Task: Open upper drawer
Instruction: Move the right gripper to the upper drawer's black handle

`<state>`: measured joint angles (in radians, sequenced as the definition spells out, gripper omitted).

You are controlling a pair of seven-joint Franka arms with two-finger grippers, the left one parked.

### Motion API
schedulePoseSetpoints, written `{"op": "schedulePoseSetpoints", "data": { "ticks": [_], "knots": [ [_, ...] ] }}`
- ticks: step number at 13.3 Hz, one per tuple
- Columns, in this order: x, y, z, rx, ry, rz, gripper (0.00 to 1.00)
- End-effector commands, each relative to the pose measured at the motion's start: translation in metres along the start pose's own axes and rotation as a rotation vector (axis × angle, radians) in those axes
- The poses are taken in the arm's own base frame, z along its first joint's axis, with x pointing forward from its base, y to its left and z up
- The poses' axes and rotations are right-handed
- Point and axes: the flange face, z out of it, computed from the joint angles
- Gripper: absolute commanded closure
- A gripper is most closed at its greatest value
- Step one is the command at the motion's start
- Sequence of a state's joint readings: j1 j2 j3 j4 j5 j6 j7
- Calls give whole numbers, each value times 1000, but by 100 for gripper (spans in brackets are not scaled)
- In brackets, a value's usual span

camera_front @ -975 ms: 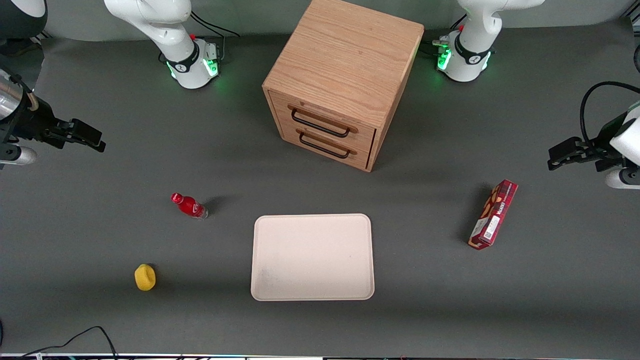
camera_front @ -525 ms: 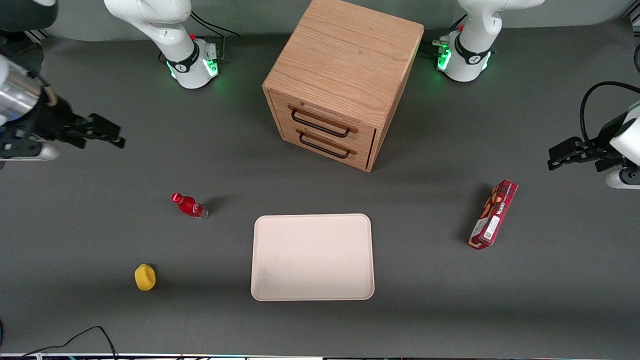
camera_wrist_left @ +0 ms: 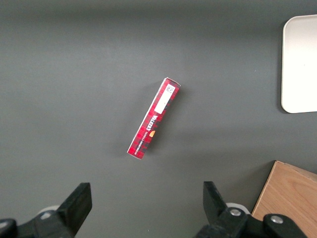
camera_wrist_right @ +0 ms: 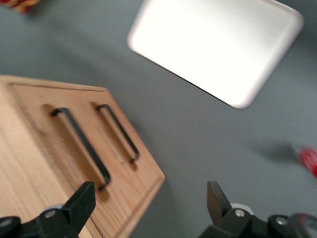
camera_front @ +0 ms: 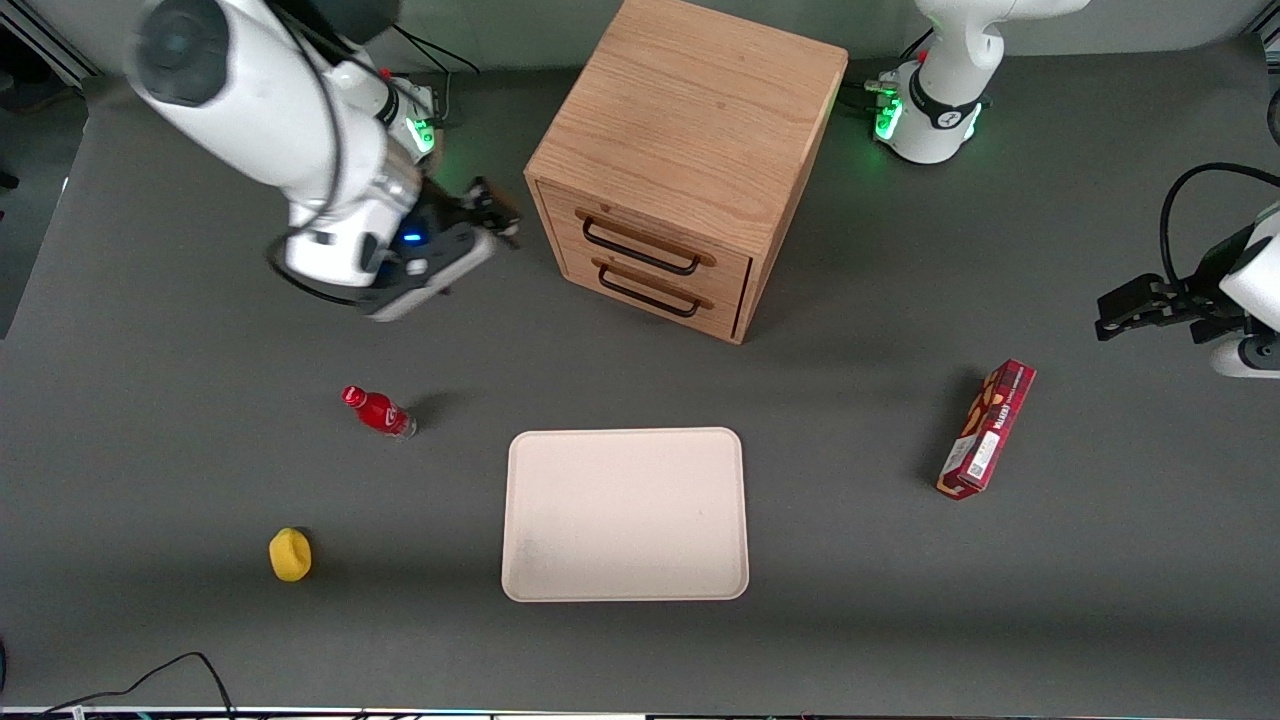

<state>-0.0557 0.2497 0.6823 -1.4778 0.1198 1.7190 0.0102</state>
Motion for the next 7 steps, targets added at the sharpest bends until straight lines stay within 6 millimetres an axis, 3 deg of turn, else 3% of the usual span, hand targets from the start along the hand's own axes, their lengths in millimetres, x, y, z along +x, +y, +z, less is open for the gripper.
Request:
{"op": "schedulePoseSetpoints", "data": {
  "ticks": [1, 4, 7],
  "knots": [
    [33, -17, 43, 85, -1, -249, 0],
    [44, -49, 93, 87, -28, -362, 0],
    [42, -77, 135, 119, -95, -418, 0]
  ]
}}
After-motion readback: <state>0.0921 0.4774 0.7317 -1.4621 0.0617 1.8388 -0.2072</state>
